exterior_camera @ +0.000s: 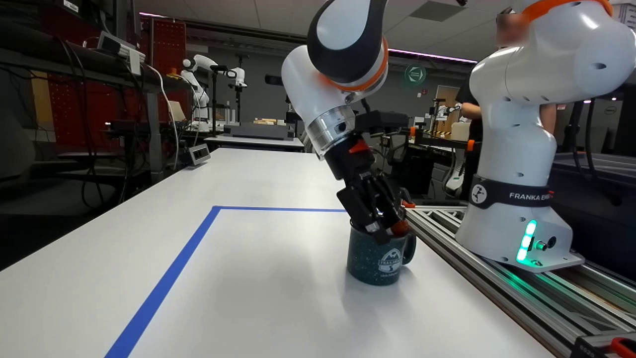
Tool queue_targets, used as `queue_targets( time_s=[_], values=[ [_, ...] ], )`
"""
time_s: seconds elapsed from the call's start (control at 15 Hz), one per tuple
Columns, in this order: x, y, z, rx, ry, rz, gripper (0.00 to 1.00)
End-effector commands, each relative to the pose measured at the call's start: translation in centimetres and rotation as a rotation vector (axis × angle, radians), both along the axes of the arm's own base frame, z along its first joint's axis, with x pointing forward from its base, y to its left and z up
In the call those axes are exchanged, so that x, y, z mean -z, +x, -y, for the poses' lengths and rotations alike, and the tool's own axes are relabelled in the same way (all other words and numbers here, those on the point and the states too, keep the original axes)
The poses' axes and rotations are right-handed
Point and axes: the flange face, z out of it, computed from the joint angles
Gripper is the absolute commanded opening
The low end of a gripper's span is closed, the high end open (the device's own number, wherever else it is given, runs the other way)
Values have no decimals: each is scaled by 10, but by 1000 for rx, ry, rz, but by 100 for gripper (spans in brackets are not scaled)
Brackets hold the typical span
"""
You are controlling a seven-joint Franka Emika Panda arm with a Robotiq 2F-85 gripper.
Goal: Remove the marker from the mug
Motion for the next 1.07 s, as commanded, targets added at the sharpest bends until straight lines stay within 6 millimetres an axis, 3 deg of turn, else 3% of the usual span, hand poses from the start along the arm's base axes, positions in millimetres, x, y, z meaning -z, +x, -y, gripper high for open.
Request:
queue_targets(
  time_s=[0.0, 0.2, 0.27, 0.33, 0.4, 0.47, 0.53, 0.73, 0.8, 1.0],
  values=[
    [-2, -9, 7, 0, -8, -3, 41],
    [-2, -10, 9, 5, -9, -3, 42],
    [-3, -11, 9, 5, -10, -1, 34],
    [-4, -12, 8, 5, -11, -1, 16],
    [-5, -12, 8, 8, -13, 0, 16],
    [-10, -15, 7, 5, -13, 0, 7],
    [-15, -18, 7, 6, -17, -1, 5],
    [-32, -5, 12, -5, -38, -8, 3],
    [-36, -17, 11, -10, -43, -2, 4],
    [-51, -6, 16, -21, -51, -1, 0]
  ],
)
